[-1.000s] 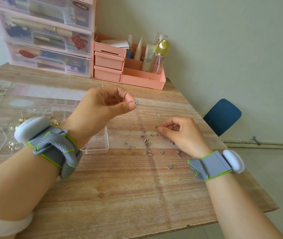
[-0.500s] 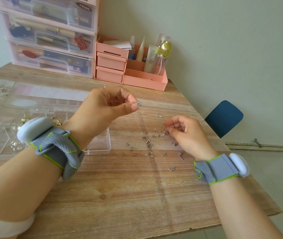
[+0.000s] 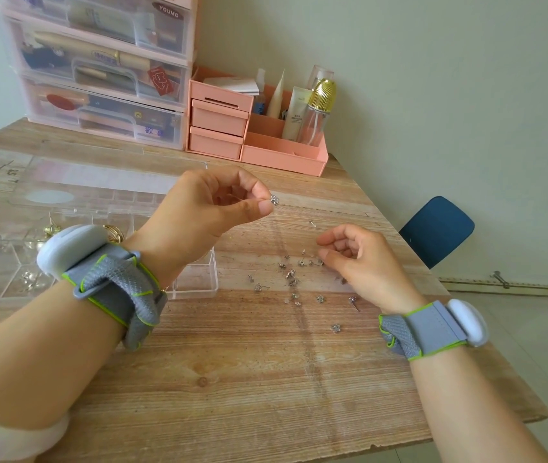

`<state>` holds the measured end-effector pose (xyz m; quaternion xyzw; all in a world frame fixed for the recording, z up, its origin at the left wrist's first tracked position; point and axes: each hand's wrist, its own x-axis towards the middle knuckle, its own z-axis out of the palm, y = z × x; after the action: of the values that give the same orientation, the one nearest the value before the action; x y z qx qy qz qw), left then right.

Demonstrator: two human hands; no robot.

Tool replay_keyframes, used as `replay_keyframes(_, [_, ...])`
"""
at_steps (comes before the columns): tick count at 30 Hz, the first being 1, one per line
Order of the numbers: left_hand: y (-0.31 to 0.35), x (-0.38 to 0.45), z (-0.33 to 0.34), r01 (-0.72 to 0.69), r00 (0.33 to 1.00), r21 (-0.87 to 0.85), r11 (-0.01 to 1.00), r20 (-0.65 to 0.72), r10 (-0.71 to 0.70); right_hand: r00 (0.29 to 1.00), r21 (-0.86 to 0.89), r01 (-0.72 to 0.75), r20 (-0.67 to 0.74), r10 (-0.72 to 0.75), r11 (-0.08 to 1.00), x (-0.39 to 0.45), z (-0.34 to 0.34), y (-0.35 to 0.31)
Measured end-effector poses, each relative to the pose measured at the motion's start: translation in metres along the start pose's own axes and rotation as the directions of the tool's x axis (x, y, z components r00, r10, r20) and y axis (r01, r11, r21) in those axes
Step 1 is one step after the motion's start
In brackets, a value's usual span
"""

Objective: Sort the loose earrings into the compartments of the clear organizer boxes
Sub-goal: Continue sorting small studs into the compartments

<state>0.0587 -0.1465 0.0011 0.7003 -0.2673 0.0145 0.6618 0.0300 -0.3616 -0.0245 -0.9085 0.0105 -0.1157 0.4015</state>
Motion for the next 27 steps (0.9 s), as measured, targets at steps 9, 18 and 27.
replay_keyframes(9, [0.0007, -0.0004, 0.0002, -0.005, 1.000, 0.016, 1.000, 0.003, 0.005, 0.998, -0.013, -0.018, -0.054, 0.017, 1.000, -0.0010, -0.0005, 0.0001])
replay_keyframes(18, [-0.0006, 0.0005, -0.0012, -0.034, 0.999, 0.001, 0.999, 0.030, 0.034, 1.000, -0.032, -0.024, -0.010, 0.023, 0.999, -0.0009, -0.0002, -0.0006])
replay_keyframes(27, [0.0018, -0.0019, -0.0004, -0.116, 0.984, -0.091, 0.989, 0.124, 0.127, 0.999, -0.065, -0.041, -0.024, 0.039, 0.997, 0.0033, 0.0040, 0.0074])
